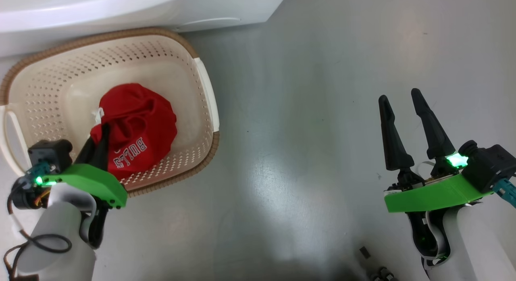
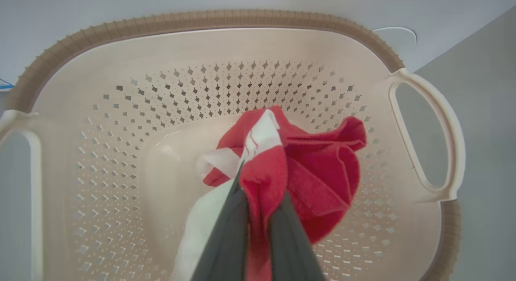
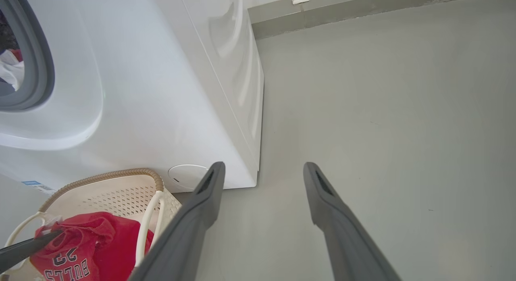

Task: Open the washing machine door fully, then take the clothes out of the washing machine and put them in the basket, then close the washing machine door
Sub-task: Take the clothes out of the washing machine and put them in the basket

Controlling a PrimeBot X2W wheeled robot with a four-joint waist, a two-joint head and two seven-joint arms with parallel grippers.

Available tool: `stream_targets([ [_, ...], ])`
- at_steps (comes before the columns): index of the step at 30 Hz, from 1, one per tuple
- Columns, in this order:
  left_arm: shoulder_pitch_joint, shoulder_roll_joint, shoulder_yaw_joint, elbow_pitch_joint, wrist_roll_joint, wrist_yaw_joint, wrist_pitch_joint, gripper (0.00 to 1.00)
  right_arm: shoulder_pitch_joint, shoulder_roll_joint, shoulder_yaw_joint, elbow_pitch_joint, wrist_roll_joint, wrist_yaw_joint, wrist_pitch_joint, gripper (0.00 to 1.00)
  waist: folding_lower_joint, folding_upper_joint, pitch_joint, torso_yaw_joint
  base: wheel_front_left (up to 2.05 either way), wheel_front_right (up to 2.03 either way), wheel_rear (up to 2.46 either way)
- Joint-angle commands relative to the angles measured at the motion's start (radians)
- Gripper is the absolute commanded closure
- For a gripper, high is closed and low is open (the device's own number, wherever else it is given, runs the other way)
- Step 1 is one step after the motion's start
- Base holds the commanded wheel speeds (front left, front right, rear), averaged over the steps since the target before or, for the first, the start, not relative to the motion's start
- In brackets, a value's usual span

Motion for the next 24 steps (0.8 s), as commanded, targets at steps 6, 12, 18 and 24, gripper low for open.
stream_targets([
  [6, -0.023, 0.043, 0.013, 0.032, -0.016, 0.001, -0.005, 0.65, 0.011, -0.006, 0.025, -0.03, -0.022, 0.008, -0.006, 0.0, 0.0, -0.0001, 0.009, 0.002, 0.0, 0.0, 0.0],
  [12, -0.004, 0.038, 0.027, 0.031, -0.015, 0.001, -0.005, 0.0, 0.013, -0.006, 0.025, -0.029, -0.025, 0.008, -0.006, 0.0, 0.0, -0.0001, -0.017, 0.009, 0.0, 0.0, 0.0],
  [18, 0.036, 0.023, 0.061, 0.012, -0.019, 0.001, -0.005, 0.0, 0.019, -0.006, 0.026, -0.017, -0.032, 0.008, -0.006, 0.0, 0.0, -0.0001, -0.071, 0.016, 0.0, 0.0, 0.0],
  [24, 0.088, 0.011, 0.115, -0.062, -0.009, 0.001, -0.005, 0.0, 0.027, -0.006, 0.025, 0.003, -0.041, 0.008, -0.006, 0.0, 0.0, -0.0001, -0.142, 0.025, 0.0, 0.0, 0.0],
])
